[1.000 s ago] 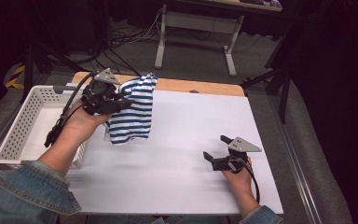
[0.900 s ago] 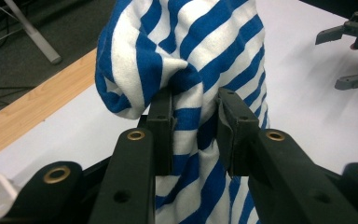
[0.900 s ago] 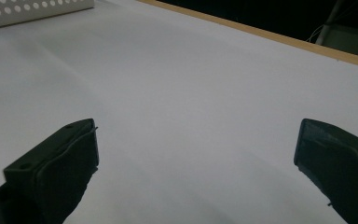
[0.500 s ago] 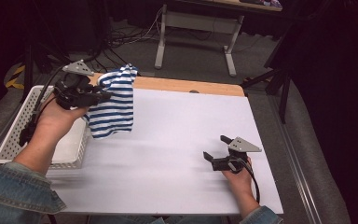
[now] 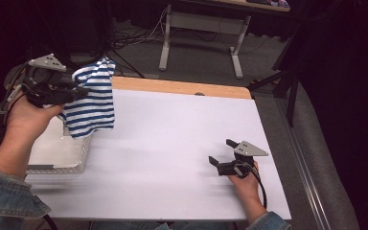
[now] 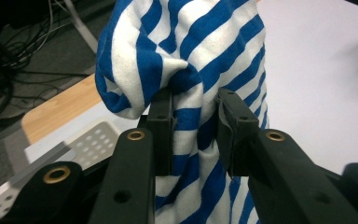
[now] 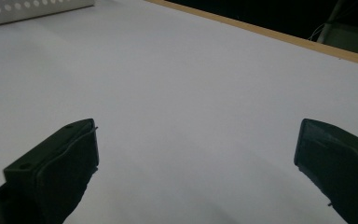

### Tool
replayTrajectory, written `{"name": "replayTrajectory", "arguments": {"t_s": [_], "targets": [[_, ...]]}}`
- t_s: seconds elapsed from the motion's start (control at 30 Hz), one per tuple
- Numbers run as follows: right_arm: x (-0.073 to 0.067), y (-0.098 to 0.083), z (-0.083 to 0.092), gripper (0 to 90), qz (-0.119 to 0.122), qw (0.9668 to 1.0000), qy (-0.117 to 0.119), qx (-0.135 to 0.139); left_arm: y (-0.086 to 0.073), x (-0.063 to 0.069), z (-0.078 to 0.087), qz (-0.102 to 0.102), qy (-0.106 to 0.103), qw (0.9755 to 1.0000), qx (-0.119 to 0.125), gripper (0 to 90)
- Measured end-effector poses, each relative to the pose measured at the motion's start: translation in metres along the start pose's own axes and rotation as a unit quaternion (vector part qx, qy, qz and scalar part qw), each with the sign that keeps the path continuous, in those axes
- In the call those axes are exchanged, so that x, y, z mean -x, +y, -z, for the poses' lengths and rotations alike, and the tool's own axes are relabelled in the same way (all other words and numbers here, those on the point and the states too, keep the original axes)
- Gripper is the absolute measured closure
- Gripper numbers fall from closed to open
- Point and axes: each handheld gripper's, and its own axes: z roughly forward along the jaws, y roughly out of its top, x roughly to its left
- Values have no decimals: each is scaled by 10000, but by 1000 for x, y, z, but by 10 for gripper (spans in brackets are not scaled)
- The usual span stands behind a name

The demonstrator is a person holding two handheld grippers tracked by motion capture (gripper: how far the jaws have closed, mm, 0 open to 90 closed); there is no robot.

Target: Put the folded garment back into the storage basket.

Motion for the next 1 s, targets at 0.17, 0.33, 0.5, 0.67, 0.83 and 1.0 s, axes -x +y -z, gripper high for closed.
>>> {"name": "replayTrajectory", "arguments": {"t_s": [0.17,0.33,0.5,0.67,0.83,1.0], "targets": [[0,0,0,2,-30,10000,32,18,-6,-9,5,42,91,9999,-73,696],[0,0,0,2,-12,10000,53,16,-13,-17,9,-10,293,9992,-270,696],[-1,0,-1,3,6,10000,67,8,-22,-28,14,104,330,9988,-342,696],[-1,0,-1,3,11,10000,75,9,-29,-35,17,140,346,9984,-423,696],[-1,0,-1,2,-1,9999,116,34,-41,-43,20,169,319,9978,-565,696],[-2,0,-1,2,32,9999,142,39,-52,-47,21,222,276,9966,-743,696]]}}
